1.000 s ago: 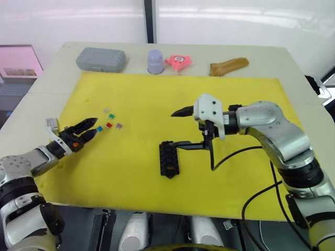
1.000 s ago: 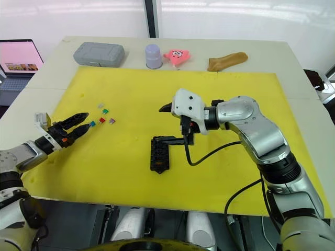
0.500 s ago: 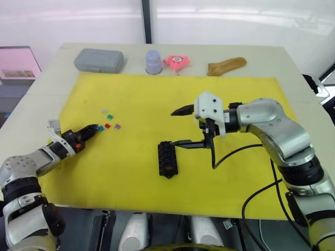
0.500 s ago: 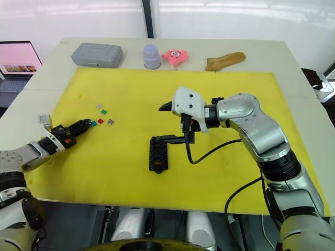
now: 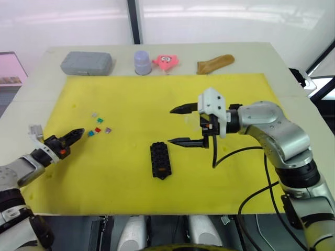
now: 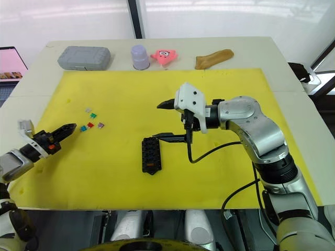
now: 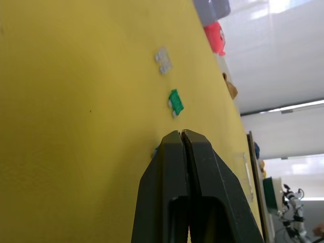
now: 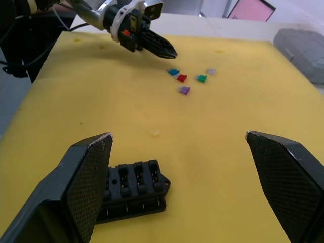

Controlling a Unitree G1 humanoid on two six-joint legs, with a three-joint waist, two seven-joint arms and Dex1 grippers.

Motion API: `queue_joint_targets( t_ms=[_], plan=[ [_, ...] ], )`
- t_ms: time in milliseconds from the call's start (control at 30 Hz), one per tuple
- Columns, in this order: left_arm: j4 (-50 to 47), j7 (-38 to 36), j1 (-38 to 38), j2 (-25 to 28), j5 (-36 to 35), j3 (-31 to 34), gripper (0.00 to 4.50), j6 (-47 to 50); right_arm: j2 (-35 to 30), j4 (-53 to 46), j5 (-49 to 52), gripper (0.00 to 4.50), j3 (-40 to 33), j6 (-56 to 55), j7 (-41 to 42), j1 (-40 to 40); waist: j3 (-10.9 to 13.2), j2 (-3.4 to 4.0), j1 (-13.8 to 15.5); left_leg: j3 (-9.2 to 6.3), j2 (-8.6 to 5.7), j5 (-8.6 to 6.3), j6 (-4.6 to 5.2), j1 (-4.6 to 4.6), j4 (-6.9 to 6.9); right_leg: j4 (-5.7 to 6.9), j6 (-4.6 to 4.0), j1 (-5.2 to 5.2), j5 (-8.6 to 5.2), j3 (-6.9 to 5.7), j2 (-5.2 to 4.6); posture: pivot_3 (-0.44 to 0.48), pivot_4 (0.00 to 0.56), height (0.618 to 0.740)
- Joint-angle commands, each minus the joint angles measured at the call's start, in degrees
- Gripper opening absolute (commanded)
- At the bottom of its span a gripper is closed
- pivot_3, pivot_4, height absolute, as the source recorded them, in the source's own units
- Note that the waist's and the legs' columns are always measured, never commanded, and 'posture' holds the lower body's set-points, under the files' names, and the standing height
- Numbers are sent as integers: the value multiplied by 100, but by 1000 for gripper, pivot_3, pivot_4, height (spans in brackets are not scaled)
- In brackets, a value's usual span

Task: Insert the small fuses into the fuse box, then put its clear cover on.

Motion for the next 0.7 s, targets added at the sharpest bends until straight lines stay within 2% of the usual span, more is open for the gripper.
queue_joint_targets(
  t_ms=[33, 200, 333, 467, 600, 700],
  plan=[
    [-618, 269, 179, 63, -444, 538, 22, 172, 52, 40, 223, 4500, -172, -15, 101, -119, 1, -2, 21, 0, -2, 0, 0, -1, 0, -1, 0, 0, 0, 0, -2, 0, 150, 740],
    [-1169, 777, 198, -68, -1114, 1064, 22, 344, 89, 204, 520, 4500, -301, 120, 192, -186, 3, -10, 140, -4, -6, 0, 0, -3, 7, -6, 0, 5, 0, -3, -9, 0, 150, 740],
    [-1799, 1264, 170, -62, -2405, 1359, 22, 699, 266, 192, 913, 4500, -486, 496, 13, -231, 10, -41, 166, -12, -7, 0, -1, -5, 10, -7, 0, 8, 0, -6, -12, 0, 150, 740],
    [-2000, 1834, 96, -35, -3362, 961, 22, 673, 483, 240, 1061, 4500, -623, 668, -308, -227, 10, -41, 162, -17, -12, -1, -1, -5, 9, -13, 1, 13, 0, -10, -18, 0, 150, 740],
    [-2121, 2334, -438, -96, -4116, 194, 22, 344, 826, 106, 1427, 4500, -813, 1052, -772, -207, 9, -42, 181, -25, -13, 0, -2, -5, 11, -13, 1, 16, 0, -15, -15, 0, 150, 740],
    [-2198, 2415, -483, 20, -4504, -61, 22, 138, 831, -41, 1502, 4500, -828, 1151, -885, -155, 9, -42, 144, -30, -21, 0, -2, -7, 11, -15, 1, 18, 1, -16, -18, 0, 150, 740]
  ],
)
